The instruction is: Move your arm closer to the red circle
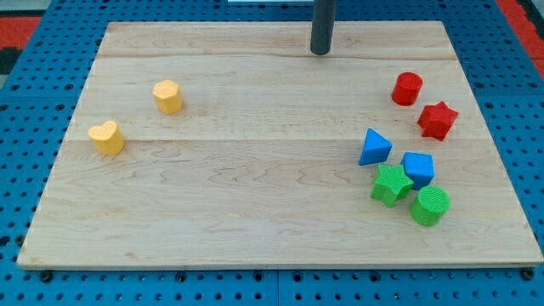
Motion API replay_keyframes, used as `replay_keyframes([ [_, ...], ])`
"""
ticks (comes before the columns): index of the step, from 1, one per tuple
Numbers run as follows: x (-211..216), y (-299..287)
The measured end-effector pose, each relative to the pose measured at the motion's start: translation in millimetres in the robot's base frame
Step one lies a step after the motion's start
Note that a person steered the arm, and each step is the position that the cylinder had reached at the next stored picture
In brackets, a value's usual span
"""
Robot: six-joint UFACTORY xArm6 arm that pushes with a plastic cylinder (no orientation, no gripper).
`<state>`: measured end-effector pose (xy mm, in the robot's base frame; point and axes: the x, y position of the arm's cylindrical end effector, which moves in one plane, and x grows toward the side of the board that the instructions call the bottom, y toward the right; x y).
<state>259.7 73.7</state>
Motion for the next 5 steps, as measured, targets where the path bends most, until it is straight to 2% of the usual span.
replay_keyframes([
  [1, 0.1, 21.4],
  [2, -11.3, 116.5],
  [3, 3.5, 193.9],
  [4, 69.9, 183.5],
  [5, 105.8, 139.9],
])
